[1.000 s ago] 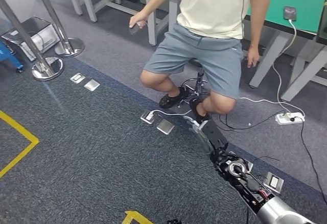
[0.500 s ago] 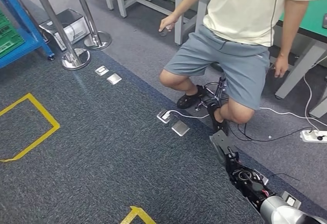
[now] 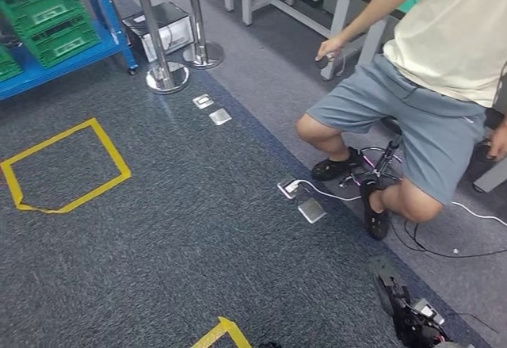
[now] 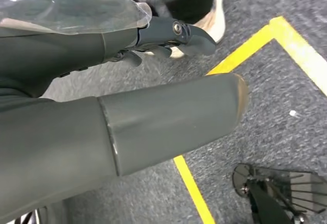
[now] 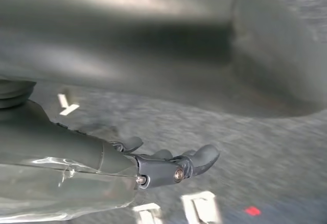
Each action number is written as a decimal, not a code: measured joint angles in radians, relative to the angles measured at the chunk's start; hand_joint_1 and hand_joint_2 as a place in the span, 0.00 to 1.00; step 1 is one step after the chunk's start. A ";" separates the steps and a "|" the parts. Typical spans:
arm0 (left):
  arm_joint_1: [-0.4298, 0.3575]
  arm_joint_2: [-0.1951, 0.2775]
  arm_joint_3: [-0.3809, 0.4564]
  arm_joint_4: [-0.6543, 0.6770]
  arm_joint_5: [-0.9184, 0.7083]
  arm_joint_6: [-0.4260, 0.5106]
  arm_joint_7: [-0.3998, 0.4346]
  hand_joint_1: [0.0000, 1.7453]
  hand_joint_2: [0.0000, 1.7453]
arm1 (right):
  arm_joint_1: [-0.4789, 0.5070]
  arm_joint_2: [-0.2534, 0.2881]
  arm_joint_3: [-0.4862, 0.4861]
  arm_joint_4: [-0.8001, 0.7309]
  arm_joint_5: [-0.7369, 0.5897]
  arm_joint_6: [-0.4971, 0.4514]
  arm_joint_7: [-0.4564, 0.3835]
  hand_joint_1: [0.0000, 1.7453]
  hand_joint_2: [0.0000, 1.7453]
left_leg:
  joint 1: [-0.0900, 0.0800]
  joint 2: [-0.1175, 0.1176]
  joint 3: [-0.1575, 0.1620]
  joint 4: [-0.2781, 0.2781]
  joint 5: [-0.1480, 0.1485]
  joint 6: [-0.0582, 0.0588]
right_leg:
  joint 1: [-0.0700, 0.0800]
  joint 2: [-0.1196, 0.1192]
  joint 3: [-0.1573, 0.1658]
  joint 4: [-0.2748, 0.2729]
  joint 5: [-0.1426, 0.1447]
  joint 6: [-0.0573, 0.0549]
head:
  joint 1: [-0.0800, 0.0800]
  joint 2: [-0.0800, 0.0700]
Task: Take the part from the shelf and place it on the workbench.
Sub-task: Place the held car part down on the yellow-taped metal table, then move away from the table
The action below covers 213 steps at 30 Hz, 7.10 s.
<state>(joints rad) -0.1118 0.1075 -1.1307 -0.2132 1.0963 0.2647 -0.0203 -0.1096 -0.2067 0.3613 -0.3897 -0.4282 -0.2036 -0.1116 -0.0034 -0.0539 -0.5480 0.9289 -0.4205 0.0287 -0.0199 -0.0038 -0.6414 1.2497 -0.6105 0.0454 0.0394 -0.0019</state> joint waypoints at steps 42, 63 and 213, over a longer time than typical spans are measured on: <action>-0.005 0.010 -0.005 0.000 -0.007 -0.015 0.001 0.00 0.00 | 0.033 0.055 -0.002 0.161 -0.049 -0.017 0.140 0.00 0.00 | 0.000 0.036 -0.040 0.152 -0.105 -0.045 | 0.000 0.002 0.138 -0.278 0.112 -0.050 | -0.022 0.000; 0.007 0.012 -0.010 0.000 -0.017 -0.016 0.005 0.00 0.00 | 0.054 0.060 -0.002 0.174 -0.059 -0.005 0.127 0.00 0.00 | -0.018 0.031 0.196 -0.059 -0.101 0.025 | 0.014 0.000 0.015 -0.104 -0.064 -0.016 | -0.012 0.000; -0.004 -0.002 -0.021 0.005 -0.006 -0.014 -0.002 0.00 0.00 | 0.040 0.070 0.019 0.191 -0.097 0.129 0.107 0.00 0.00 | 0.007 0.043 -0.142 0.329 -0.158 -0.053 | 0.002 -0.001 0.150 -0.296 0.117 -0.052 | -0.030 0.000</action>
<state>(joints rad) -0.1162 0.1057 -1.1513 -0.2079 1.0905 0.2503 -0.0225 -0.0697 -0.1370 0.3801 -0.1991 -0.5249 -0.0750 -0.0050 0.0035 -0.0104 -0.6901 1.2579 -0.5784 -0.0239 -0.0175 -0.0047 -0.4909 0.9536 -0.4937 -0.0065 0.0091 -0.0019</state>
